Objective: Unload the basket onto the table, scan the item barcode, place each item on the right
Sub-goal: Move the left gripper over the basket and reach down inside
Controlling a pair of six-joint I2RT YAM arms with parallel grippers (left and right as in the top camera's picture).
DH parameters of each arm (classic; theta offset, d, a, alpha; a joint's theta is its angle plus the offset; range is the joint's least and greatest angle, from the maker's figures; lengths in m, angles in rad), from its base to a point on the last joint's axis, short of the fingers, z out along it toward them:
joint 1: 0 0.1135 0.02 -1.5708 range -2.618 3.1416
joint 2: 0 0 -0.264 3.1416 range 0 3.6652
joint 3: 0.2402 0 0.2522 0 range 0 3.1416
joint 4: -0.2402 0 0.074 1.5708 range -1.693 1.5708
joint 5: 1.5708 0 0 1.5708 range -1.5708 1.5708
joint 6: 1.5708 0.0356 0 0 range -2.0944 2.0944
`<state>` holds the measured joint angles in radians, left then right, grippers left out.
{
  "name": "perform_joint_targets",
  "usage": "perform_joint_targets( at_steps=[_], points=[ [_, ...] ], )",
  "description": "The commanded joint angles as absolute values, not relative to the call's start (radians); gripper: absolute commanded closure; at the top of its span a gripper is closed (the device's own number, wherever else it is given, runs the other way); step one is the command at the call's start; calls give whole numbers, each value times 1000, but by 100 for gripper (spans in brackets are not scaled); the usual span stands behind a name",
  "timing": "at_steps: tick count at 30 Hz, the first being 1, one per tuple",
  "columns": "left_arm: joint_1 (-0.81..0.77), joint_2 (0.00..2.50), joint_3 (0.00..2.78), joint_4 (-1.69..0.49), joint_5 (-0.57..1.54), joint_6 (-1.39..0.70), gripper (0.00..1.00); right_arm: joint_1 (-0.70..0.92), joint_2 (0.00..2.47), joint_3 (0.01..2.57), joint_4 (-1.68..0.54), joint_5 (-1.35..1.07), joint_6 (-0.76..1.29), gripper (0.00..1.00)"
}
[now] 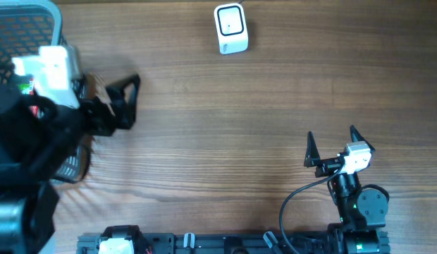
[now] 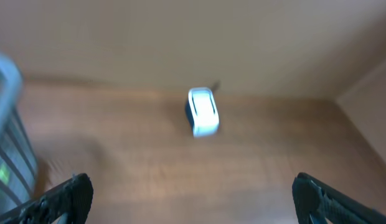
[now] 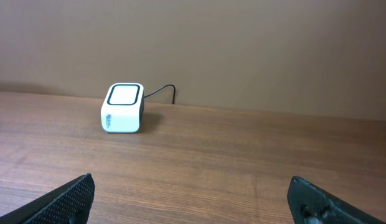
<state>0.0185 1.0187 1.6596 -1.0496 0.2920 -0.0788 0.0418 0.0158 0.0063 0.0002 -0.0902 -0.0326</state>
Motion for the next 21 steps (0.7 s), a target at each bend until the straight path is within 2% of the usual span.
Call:
perform_joint_targets(
  at_steps=[1,7,10,14,21],
  points=[
    [15,1025,1733,-999,106,-22,0,35,10,5,6,-106,-50,0],
    [18,1044,1733,-998,-298,-22,0,35,10,5,6,-106,-50,0],
    [31,1066,1733,-1003,-421,-22,0,35,10,5,6,-106,-50,0],
    [69,1106,1733,-1003,-474,-22,0,35,10,5,6,-106,-50,0],
    [200,1201,1733,-1017,-446,-56,0,35,10,5,6,-106,-50,0]
  ],
)
